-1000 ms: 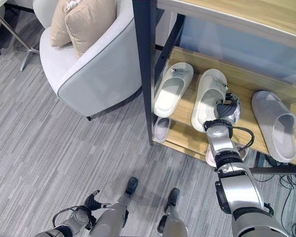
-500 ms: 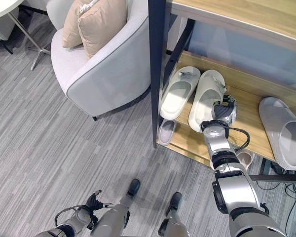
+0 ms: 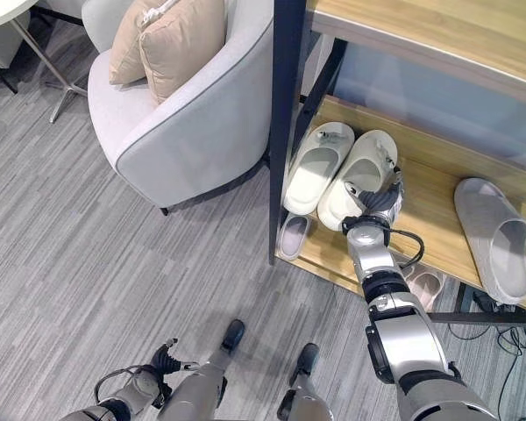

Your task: Arrange the slippers neatly on the shoe rack.

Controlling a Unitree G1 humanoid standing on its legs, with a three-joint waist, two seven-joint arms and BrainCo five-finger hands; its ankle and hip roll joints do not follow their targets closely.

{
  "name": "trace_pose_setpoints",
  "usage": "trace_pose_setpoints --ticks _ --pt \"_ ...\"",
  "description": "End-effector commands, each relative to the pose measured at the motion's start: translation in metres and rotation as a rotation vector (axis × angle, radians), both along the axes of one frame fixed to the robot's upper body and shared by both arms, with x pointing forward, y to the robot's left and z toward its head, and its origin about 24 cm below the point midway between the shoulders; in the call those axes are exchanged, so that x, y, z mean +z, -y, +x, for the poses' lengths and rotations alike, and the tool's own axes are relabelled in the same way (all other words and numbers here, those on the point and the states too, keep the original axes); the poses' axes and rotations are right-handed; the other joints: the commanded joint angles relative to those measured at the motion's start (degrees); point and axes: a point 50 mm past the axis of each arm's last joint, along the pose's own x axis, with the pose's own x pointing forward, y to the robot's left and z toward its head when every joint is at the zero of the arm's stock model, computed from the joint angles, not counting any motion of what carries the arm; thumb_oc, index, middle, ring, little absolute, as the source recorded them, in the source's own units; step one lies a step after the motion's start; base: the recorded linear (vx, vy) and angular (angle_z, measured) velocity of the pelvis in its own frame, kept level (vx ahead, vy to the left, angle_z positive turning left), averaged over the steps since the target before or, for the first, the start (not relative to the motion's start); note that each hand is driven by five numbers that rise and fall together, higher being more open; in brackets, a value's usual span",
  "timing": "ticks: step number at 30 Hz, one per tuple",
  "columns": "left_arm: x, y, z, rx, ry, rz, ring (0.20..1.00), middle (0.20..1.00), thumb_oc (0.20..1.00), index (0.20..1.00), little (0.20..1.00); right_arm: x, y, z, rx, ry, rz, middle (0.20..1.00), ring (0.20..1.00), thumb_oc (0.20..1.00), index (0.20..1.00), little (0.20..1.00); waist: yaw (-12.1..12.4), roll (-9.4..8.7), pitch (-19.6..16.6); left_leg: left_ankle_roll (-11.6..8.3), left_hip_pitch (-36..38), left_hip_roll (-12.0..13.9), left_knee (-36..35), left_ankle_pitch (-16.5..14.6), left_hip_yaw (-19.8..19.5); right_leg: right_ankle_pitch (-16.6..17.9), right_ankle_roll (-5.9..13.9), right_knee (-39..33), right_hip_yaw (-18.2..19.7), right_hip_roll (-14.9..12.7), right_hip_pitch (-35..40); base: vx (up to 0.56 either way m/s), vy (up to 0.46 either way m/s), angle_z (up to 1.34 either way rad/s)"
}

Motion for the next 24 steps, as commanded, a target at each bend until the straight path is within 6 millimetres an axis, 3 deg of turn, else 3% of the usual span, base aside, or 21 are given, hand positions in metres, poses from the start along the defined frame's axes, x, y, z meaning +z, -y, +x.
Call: trace_pose_setpoints --ticks 1,3,11,14,19,24 --pt "-0.006 0.013 -0.005 -0.033 -0.052 0.005 1.0 1.0 1.0 1.0 1.0 0.011 -0.005 -0.001 0.022 0.091 0.0 1.0 1.0 1.0 1.0 1.0 1.9 -1.45 -0.1 -0.16 1.2 -1.7 -2.1 -5.7 1.0 -5.4 5.62 0.4 1.1 -4.9 6.9 0.0 0.0 0.0" --pt "-0.009 0.012 -0.014 -0.025 -0.075 0.009 1.0 1.0 1.0 1.0 1.0 -0.001 0.006 -0.012 -0.03 0.065 -0.034 1.0 1.0 1.0 1.0 1.0 1.6 -1.29 -0.5 -0.04 1.7 -1.7 -2.1 -6.0 1.2 -5.5 5.63 0.4 1.1 -5.0 7.3 0.0 0.0 0.0" --pt "-0.01 0.013 -0.018 -0.033 -0.079 -0.001 1.0 1.0 1.0 1.0 1.0 -0.001 0.03 -0.023 -0.092 0.009 -0.235 1.0 1.0 1.0 1.0 1.0 1.0 -1.11 -0.5 0.09 2.2 -1.7 -2.1 -6.3 1.8 -5.5 5.66 0.4 1.6 -5.2 7.3 0.0 0.0 0.0" --pt "-0.01 0.014 -0.016 -0.037 -0.074 -0.004 1.0 1.0 1.0 1.0 1.0 0.006 0.029 -0.023 -0.093 0.067 -0.205 1.0 1.0 1.0 1.0 1.0 1.0 -1.06 -0.5 0.05 2.2 -1.6 -2.1 -6.2 1.9 -5.6 5.64 0.4 1.6 -5.1 7.2 0.0 0.0 0.0" --pt "-0.014 0.005 -0.031 0.041 -0.112 -0.008 1.0 1.0 1.0 1.0 1.0 0.018 0.03 -0.026 -0.116 0.231 -0.033 1.0 1.0 1.0 1.0 1.0 1.2 -1.18 -1.5 0.06 3.0 -1.5 -2.1 -6.6 2.0 -6.0 5.52 0.4 1.6 -5.1 8.0 0.02 -0.013 0.01" --pt "-0.018 0.0 -0.047 0.061 -0.157 0.004 1.0 1.0 1.0 1.0 1.0 0.023 0.039 -0.039 -0.112 0.276 -0.068 1.0 1.0 1.0 1.0 1.0 0.8 -1.23 -2.1 0.1 4.0 -1.3 -2.1 -6.9 2.3 -6.3 5.52 0.4 1.6 -4.9 8.8 0.02 -0.015 0.0"
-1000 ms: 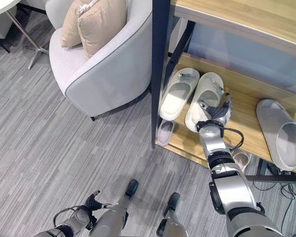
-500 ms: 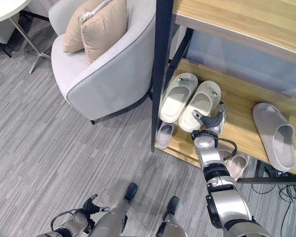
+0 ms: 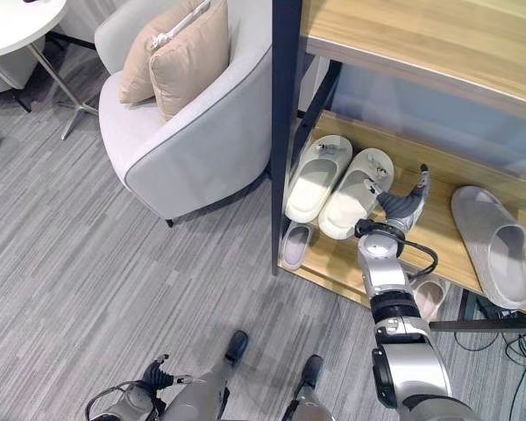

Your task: Arrange the slippers neatly on the shoe rack.

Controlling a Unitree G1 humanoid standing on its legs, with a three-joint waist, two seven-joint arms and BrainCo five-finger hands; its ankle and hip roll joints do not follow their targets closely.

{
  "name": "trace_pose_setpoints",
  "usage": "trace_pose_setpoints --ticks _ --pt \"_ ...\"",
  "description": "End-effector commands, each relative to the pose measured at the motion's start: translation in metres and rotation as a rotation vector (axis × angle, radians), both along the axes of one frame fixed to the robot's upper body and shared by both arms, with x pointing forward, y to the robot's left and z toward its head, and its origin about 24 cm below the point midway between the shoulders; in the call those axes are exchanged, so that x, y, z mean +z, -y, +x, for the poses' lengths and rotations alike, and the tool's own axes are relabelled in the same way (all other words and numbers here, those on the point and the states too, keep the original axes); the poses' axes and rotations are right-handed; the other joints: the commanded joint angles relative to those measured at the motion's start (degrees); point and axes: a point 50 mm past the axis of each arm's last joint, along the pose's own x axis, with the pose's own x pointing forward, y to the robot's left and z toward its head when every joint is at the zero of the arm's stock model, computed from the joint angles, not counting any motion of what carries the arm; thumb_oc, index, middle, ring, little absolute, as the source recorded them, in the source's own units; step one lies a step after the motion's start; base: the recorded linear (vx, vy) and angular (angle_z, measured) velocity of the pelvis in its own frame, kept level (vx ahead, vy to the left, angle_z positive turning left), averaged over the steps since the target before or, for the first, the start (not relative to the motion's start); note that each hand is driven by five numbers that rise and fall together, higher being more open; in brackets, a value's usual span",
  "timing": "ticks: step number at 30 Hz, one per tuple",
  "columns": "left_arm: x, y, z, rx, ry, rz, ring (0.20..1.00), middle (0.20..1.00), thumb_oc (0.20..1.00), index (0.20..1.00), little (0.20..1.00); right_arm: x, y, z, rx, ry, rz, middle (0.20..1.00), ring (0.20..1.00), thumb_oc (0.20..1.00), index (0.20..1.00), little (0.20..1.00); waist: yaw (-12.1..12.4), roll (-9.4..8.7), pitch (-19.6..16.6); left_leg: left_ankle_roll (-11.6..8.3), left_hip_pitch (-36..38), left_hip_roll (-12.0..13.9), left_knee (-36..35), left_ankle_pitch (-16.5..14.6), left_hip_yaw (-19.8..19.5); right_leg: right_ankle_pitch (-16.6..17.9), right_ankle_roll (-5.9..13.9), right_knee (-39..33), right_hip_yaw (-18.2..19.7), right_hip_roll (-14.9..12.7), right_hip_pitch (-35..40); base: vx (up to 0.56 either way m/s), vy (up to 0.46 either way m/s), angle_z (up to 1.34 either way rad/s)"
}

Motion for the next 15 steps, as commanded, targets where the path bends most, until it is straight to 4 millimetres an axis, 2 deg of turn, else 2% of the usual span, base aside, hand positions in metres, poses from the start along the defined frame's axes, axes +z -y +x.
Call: trace_pose_setpoints --ticks 1,4,6,8,10,12,15 --pt "-0.009 0.009 -0.019 -0.043 -0.101 0.003 1.0 1.0 1.0 1.0 1.0 0.012 0.023 -0.019 -0.009 0.073 -0.114 1.0 1.0 1.0 1.0 1.0 0.1 -2.48 -0.6 -0.08 1.2 -0.6 -0.7 -7.2 2.7 -5.7 4.88 0.4 2.0 -4.0 6.5 0.01 -0.069 0.0" --pt "-0.011 0.005 -0.026 -0.027 -0.126 -0.016 1.0 1.0 1.0 1.0 1.0 -0.002 0.024 -0.044 0.118 -0.004 -0.225 1.0 1.0 1.0 1.0 1.0 -2.2 -2.87 -1.5 -0.19 3.7 0.3 -0.7 -7.7 4.2 -6.1 4.73 0.4 2.8 -3.5 8.4 0.01 -0.078 -0.09" --pt "-0.011 0.005 -0.027 -0.026 -0.13 -0.021 1.0 1.0 1.0 1.0 1.0 -0.006 0.022 -0.049 0.139 -0.022 -0.233 1.0 1.0 1.0 1.0 1.0 -2.4 -2.93 -1.8 -0.22 4.2 0.4 -0.7 -7.9 4.5 -6.2 4.68 0.4 2.9 -3.4 8.9 0.0 -0.06 -0.19" --pt "-0.01 0.004 -0.024 -0.016 -0.13 -0.035 1.0 1.0 1.0 1.0 1.0 -0.018 0.011 -0.065 0.275 -0.035 -0.185 1.0 1.0 1.0 1.0 1.0 -4.7 -2.85 -2.8 -0.46 6.1 1.3 -0.7 -7.9 6.0 -6.8 4.21 0.5 4.0 -2.8 10.1 -0.04 -0.131 -0.19" --pt "-0.01 0.002 -0.025 -0.014 -0.131 -0.034 1.0 1.0 1.0 1.0 1.0 -0.025 0.003 -0.074 0.362 -0.053 -0.168 1.0 1.0 1.0 1.0 1.0 -5.6 -2.67 -3.0 -0.74 7.2 1.8 -0.7 -7.9 6.7 -7.5 3.73 1.5 4.7 -2.3 10.8 -0.07 -0.143 -0.28" --pt "-0.009 -0.001 -0.024 -0.04 -0.136 -0.041 1.0 1.0 1.0 1.0 1.0 -0.037 -0.005 -0.087 0.515 -0.13 -0.185 1.0 1.0 1.0 1.0 1.0 -7.3 -2.02 -3.5 -1.71 9.1 3.3 -0.7 -7.4 7.8 -9.7 2.69 4.4 6.1 -0.7 11.4 -0.12 -0.234 -0.38" --pt "-0.01 -0.001 -0.026 -0.046 -0.139 -0.053 1.0 1.0 1.0 1.0 1.0 -0.046 -0.013 -0.096 0.617 -0.202 -0.216 1.0 1.0 1.0 1.0 1.0 -8.5 -1.52 -4.3 -2.92 10.6 5.0 -0.7 -6.8 8.7 -11.1 1.67 4.8 7.0 1.1 12.6 -0.13 -0.264 -0.28"
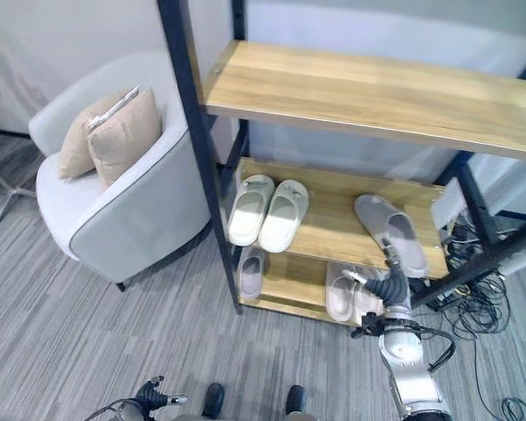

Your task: Arrange the slippers neatly on the shoe rack.

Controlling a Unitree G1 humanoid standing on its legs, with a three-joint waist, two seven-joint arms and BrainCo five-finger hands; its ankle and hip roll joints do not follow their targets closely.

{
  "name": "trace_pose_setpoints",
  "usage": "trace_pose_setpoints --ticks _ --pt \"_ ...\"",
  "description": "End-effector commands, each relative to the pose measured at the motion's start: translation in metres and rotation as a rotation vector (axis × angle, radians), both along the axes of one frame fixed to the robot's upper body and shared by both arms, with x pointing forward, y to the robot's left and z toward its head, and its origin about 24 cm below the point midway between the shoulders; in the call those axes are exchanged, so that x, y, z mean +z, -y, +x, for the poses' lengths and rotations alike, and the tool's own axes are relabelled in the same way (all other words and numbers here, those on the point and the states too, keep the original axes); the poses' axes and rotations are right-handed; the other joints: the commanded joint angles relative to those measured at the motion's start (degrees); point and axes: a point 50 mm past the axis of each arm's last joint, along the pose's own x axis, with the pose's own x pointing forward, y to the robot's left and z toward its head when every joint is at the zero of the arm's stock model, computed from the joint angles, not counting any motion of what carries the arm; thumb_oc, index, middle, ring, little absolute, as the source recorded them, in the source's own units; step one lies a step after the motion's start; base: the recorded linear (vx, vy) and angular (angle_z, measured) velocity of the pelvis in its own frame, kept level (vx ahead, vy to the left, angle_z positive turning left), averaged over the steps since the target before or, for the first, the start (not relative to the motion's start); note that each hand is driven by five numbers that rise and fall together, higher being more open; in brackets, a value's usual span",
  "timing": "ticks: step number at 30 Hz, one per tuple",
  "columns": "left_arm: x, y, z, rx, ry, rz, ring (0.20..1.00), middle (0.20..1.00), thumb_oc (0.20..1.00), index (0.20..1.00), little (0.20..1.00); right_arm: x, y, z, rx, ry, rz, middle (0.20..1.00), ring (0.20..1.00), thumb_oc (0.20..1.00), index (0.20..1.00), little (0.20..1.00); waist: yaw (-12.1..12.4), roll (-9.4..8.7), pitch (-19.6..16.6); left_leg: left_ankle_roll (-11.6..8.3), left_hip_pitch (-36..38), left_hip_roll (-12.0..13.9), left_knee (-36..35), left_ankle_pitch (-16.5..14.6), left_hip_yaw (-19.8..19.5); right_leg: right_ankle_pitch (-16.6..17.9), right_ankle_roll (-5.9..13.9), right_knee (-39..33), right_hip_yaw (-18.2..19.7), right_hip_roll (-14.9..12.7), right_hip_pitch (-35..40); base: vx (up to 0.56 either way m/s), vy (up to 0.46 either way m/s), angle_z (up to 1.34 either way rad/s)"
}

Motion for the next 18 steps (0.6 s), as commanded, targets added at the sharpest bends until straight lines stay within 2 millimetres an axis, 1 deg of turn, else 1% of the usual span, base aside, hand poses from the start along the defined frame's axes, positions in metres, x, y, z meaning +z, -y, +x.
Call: trace_pose_setpoints --ticks 1,3,6,7,9,10,12,13,14,15,16,18 --pt "-0.001 0.002 0.0 -0.063 -0.031 0.002 1.0 1.0 1.0 1.0 1.0 0.036 -0.011 0.019 0.176 0.133 -0.084 1.0 1.0 1.0 1.0 1.0 1.8 -0.94 1.1 -2.87 0.7 2.3 0.6 -3.6 3.4 -10.0 1.38 5.8 2.5 -0.7 5.4 -0.14 -0.333 -0.2" --pt "-0.003 0.001 -0.006 -0.044 -0.042 -0.004 1.0 1.0 1.0 1.0 1.0 0.037 -0.014 0.016 0.242 0.116 -0.15 1.0 1.0 1.0 1.0 1.0 1.8 -0.37 1.2 -3.39 1.9 3.7 0.6 -3.1 3.8 -11.2 0.52 6.7 3.7 0.6 5.7 -0.09 -0.254 -0.24" --pt "-0.004 0.003 -0.01 -0.036 -0.045 -0.015 1.0 1.0 1.0 1.0 1.0 0.038 -0.019 0.015 0.3 0.107 -0.184 1.0 1.0 1.0 1.0 1.0 1.9 0.33 1.6 -3.78 3.3 5.7 0.6 -1.9 3.5 -12.6 -0.82 7.7 4.9 2.6 6.3 -0.08 -0.269 -0.4" --pt "-0.003 0.003 -0.008 -0.03 -0.034 -0.022 1.0 1.0 1.0 1.0 1.0 0.04 -0.021 0.016 0.327 0.112 -0.212 1.0 1.0 1.0 1.0 1.0 2.0 0.51 2.0 -4.15 3.5 6.9 1.5 -1.2 3.3 -13.4 -1.77 7.8 5.1 3.8 7.0 -0.09 -0.304 -0.18" --pt "-0.002 0.004 -0.006 -0.017 -0.013 -0.034 1.0 1.0 1.0 1.0 1.0 0.043 -0.021 0.015 0.336 0.121 -0.231 1.0 1.0 1.0 1.0 1.0 1.9 0.32 3.0 -4.59 1.9 7.8 5.6 -1.2 3.4 -13.9 -2.73 7.5 5.1 5.0 8.0 -0.12 -0.33 -0.09" --pt "-0.001 0.005 -0.002 0.01 0.015 -0.045 1.0 1.0 1.0 1.0 1.0 0.04 -0.022 0.013 0.344 0.107 -0.241 1.0 1.0 1.0 1.0 1.0 2.0 -0.58 4.7 -3.93 -1.1 7.5 14.2 -1.5 4.8 -13.8 -3.96 7.1 4.6 5.2 9.4 -0.12 -0.286 -0.01" --pt "-0.001 0.006 -0.003 0.019 0.012 -0.051 1.0 1.0 1.0 1.0 1.0 0.038 -0.021 0.011 0.344 0.098 -0.244 1.0 1.0 1.0 1.0 1.0 1.7 -0.95 5.5 -3.02 -2.6 7.0 17.9 -2.2 7.8 -14.0 -4.31 6.9 3.9 5.0 10.6 -0.05 -0.128 0.2" --pt "-0.002 0.008 -0.004 0.023 0.009 -0.054 1.0 1.0 1.0 1.0 1.0 0.036 -0.02 0.01 0.338 0.085 -0.244 1.0 1.0 1.0 1.0 1.0 1.8 -1.24 5.8 -2.46 -3.8 6.0 18.9 -2.5 8.7 -13.9 -4.27 6.7 3.7 4.8 10.7 -0.03 -0.012 0.05" --pt "-0.003 0.01 -0.004 0.02 0.002 -0.053 1.0 1.0 1.0 1.0 1.0 0.032 -0.021 0.011 0.32 0.079 -0.235 1.0 1.0 1.0 1.0 1.0 2.0 -1.96 6.1 -2.19 -8.1 3.8 20.5 -2.7 9.9 -13.8 -4.02 6.6 3.4 4.2 10.5 -0.03 0.01 -0.34" --pt "-0.003 0.009 -0.005 0.018 -0.003 -0.047 1.0 1.0 1.0 1.0 1.0 0.032 -0.022 0.012 0.314 0.083 -0.229 1.0 1.0 1.0 1.0 1.0 2.3 -2.3 6.2 -2.26 -9.6 3.3 20.5 -2.6 10.7 -13.5 -3.9 6.5 3.6 4.2 10.3 0.04 0.092 0.0" --pt "-0.005 0.009 -0.015 0.018 -0.038 -0.046 1.0 1.0 1.0 1.0 1.0 0.03 -0.026 0.014 0.315 0.085 -0.224 1.0 1.0 1.0 1.0 1.0 2.8 -2.09 5.6 -1.81 -7.3 2.5 17.0 -3.6 10.4 -13.3 -3.39 6.5 4.6 4.3 9.9 0.1 0.124 0.45" --pt "-0.007 0.008 -0.021 0.01 -0.072 -0.035 1.0 1.0 1.0 1.0 1.0 0.025 -0.03 0.015 0.305 0.078 -0.209 1.0 1.0 1.0 1.0 1.0 2.8 -2.28 4.8 -1.11 -5.4 1.2 14.1 -4.0 8.9 -12.9 -2.72 7.0 5.3 4.0 9.4 0.16 0.172 -0.4"
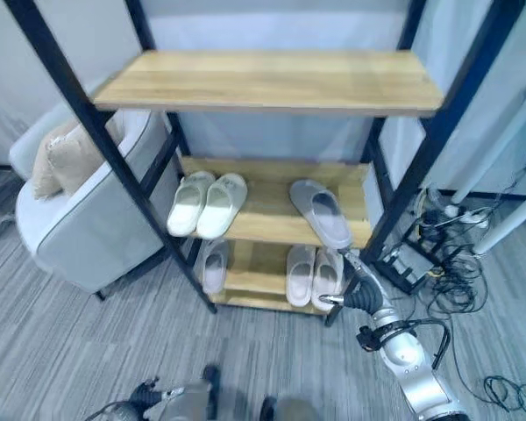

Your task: Arrange the slippers neatly on the shoe rack.

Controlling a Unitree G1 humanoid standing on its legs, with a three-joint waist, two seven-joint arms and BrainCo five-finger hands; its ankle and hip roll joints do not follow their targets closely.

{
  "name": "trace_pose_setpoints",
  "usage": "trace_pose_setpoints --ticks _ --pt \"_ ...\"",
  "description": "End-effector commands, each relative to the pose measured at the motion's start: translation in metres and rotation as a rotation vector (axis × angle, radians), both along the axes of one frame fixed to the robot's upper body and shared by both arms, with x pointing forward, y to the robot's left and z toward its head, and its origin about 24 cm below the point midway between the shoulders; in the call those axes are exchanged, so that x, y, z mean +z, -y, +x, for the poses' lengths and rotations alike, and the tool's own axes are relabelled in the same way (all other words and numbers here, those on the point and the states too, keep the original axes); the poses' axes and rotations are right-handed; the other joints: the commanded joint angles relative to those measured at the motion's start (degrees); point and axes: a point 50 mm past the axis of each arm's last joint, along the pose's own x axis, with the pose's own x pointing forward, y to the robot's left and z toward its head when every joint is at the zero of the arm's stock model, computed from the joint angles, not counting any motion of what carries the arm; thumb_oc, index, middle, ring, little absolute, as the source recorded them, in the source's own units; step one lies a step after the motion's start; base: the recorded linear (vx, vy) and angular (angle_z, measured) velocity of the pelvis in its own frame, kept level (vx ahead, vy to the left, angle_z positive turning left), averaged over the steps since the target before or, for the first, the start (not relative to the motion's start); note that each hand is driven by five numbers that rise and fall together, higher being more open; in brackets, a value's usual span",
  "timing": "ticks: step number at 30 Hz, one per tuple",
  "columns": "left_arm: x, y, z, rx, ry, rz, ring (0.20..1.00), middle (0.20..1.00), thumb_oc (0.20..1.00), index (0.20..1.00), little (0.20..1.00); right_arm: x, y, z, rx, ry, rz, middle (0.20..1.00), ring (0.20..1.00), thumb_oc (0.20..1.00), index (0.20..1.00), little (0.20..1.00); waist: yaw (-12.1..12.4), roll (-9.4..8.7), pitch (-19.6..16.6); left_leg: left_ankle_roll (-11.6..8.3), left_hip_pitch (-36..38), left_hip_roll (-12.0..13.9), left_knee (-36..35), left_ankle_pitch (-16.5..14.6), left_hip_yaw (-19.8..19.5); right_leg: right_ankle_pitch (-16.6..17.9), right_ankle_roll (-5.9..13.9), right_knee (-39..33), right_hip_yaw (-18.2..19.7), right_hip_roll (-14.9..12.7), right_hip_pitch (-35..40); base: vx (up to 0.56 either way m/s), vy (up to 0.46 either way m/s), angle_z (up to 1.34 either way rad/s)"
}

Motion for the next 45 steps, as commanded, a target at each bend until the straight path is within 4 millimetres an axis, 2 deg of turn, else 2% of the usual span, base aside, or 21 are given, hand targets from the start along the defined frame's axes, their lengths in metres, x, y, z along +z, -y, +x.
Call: trace_pose_setpoints --ticks 1,5,12,14,17,20,21,22,23,24,26,28,33,38,42,45 --pt "-0.01 0.023 -0.022 -0.055 -0.103 -0.027 1.0 1.0 1.0 1.0 1.0 0.03 -0.005 0.013 0.01 0.167 0.016 1.0 1.0 1.0 1.0 1.0 -1.4 -0.84 -2.1 2.5 7.7 0.9 -1.7 -3.7 -1.3 4.5 6.15 -11.9 3.0 -6.8 11.2 0.21 0.245 -1.08" --pt "-0.009 0.018 -0.02 -0.077 -0.1 -0.004 1.0 1.0 1.0 1.0 1.0 0.024 -0.018 0.015 0.057 0.137 0.004 1.0 1.0 1.0 1.0 1.0 -1.4 -1.01 -3.6 4.64 11.0 -0.7 -3.8 -5.7 -0.7 4.9 7.54 -11.3 5.4 -8.4 10.7 0.15 0.214 -0.21" --pt "-0.007 0.014 -0.013 -0.11 -0.086 0.011 1.0 1.0 1.0 1.0 1.0 0.033 -0.036 0.025 0.122 0.179 -0.007 1.0 1.0 1.0 1.0 1.0 -1.3 -1.6 -4.4 6.39 11.8 -2.0 -4.2 -7.6 0.6 6.0 9.27 -11.6 7.4 -10.1 9.7 0.07 0.163 -0.16" --pt "-0.007 0.015 -0.012 -0.121 -0.09 0.01 1.0 1.0 1.0 1.0 1.0 0.039 -0.044 0.031 0.139 0.213 -0.012 1.0 1.0 1.0 1.0 1.0 -1.1 -1.97 -3.5 7.44 11.6 -2.7 -3.6 -8.5 1.4 7.3 10.38 -7.9 8.0 -10.9 6.8 -0.04 0.174 0.05" --pt "-0.007 0.015 -0.013 -0.158 -0.104 0.015 1.0 1.0 1.0 1.0 1.0 0.044 -0.047 0.034 0.144 0.244 -0.024 1.0 1.0 1.0 1.0 1.0 -1.1 -1.69 -1.7 8.45 10.8 -2.9 -2.2 -9.3 1.9 6.7 11.19 -0.4 8.1 -11.5 2.8 -0.06 0.07 -0.15" --pt "-0.007 0.012 -0.017 -0.141 -0.112 0.021 1.0 1.0 1.0 1.0 1.0 0.042 -0.048 0.033 0.142 0.245 -0.039 1.0 1.0 1.0 1.0 1.0 -0.6 -1.24 -1.2 8.29 11.6 -2.4 -2.0 -10.2 2.6 9.0 11.1 -1.7 5.2 -14.9 2.3 0.0 -0.028 -0.17" --pt "-0.007 0.01 -0.016 -0.13 -0.109 0.027 1.0 1.0 1.0 1.0 1.0 0.043 -0.048 0.034 0.138 0.252 -0.047 1.0 1.0 1.0 1.0 1.0 -0.2 -0.93 -0.8 8.0 11.7 -1.7 -1.9 -10.3 3.0 11.1 11.02 -3.6 3.5 -17.0 1.4 0.01 -0.104 -0.29" --pt "-0.007 0.009 -0.015 -0.13 -0.105 0.029 1.0 1.0 1.0 1.0 1.0 0.044 -0.046 0.034 0.131 0.255 -0.063 1.0 1.0 1.0 1.0 1.0 -0.4 -0.96 -0.7 7.85 11.7 -1.6 -1.6 -10.5 2.7 12.6 11.1 -5.8 3.4 -18.0 1.4 0.04 -0.138 -0.3" --pt "-0.006 0.007 -0.014 -0.133 -0.099 0.035 1.0 1.0 1.0 1.0 1.0 0.044 -0.041 0.032 0.116 0.257 -0.073 1.0 1.0 1.0 1.0 1.0 -0.7 -1.84 -1.3 7.65 11.6 -2.4 -1.4 -10.9 2.1 12.9 11.82 -9.5 5.0 -17.8 2.9 0.05 -0.094 -0.1" --pt "-0.006 0.007 -0.014 -0.133 -0.099 0.035 1.0 1.0 1.0 1.0 1.0 0.044 -0.041 0.032 0.116 0.256 -0.073 1.0 1.0 1.0 1.0 1.0 -0.7 -1.84 -1.3 7.66 11.6 -2.4 -1.4 -10.9 2.1 13.0 11.84 -9.7 5.0 -17.8 3.0 0.12 -0.121 0.15" --pt "-0.008 0.011 -0.023 -0.132 -0.117 0.02 1.0 1.0 1.0 1.0 1.0 0.049 -0.035 0.03 0.112 0.277 -0.123 1.0 1.0 1.0 1.0 1.0 -0.2 -2.44 -3.6 6.77 12.9 -2.0 -3.0 -10.8 1.6 13.7 12.52 -13.4 4.2 -16.5 5.5 0.17 -0.148 0.54" --pt "-0.009 0.013 -0.023 -0.132 -0.115 0.012 1.0 1.0 1.0 1.0 1.0 0.051 -0.033 0.031 0.117 0.285 -0.143 1.0 1.0 1.0 1.0 1.0 -0.1 -2.39 -3.7 6.59 13.1 -1.9 -3.3 -10.7 1.3 13.7 12.42 -13.8 3.9 -16.3 5.9 0.08 -0.097 0.27" --pt "-0.011 0.018 -0.032 -0.149 -0.141 -0.003 1.0 1.0 1.0 1.0 1.0 0.063 -0.028 0.053 0.08 0.341 -0.233 1.0 1.0 1.0 1.0 1.0 1.5 -2.36 -4.3 6.1 14.4 -1.3 -6.4 -9.7 -0.1 13.0 12.06 -16.7 3.1 -15.1 7.9 0.09 -0.055 0.03" --pt "-0.01 0.013 -0.032 -0.127 -0.138 0.01 1.0 1.0 1.0 1.0 1.0 0.065 -0.014 0.071 -0.049 0.352 -0.256 1.0 1.0 1.0 1.0 1.0 2.5 -2.14 -3.6 6.2 14.0 -1.6 -8.2 -8.7 -0.4 13.2 12.32 -17.0 3.0 -15.1 7.2 0.03 0.027 0.09" --pt "-0.008 0.014 -0.022 -0.113 -0.097 0.013 1.0 1.0 1.0 1.0 1.0 0.061 0.002 0.09 -0.203 0.319 -0.209 1.0 1.0 1.0 1.0 1.0 3.5 -1.99 -1.5 6.27 10.1 -2.3 -7.3 -8.2 -0.8 14.7 12.65 -17.8 3.2 -15.8 4.5 -0.06 0.042 0.05" --pt "-0.007 0.017 -0.014 -0.113 -0.067 0.008 1.0 1.0 1.0 1.0 1.0 0.062 0.005 0.096 -0.24 0.315 -0.174 1.0 1.0 1.0 1.0 1.0 4.0 -1.92 -0.5 6.2 7.8 -2.6 -6.5 -7.9 -1.0 15.3 12.68 -18.1 3.1 -16.0 3.0 -0.05 0.017 0.05"
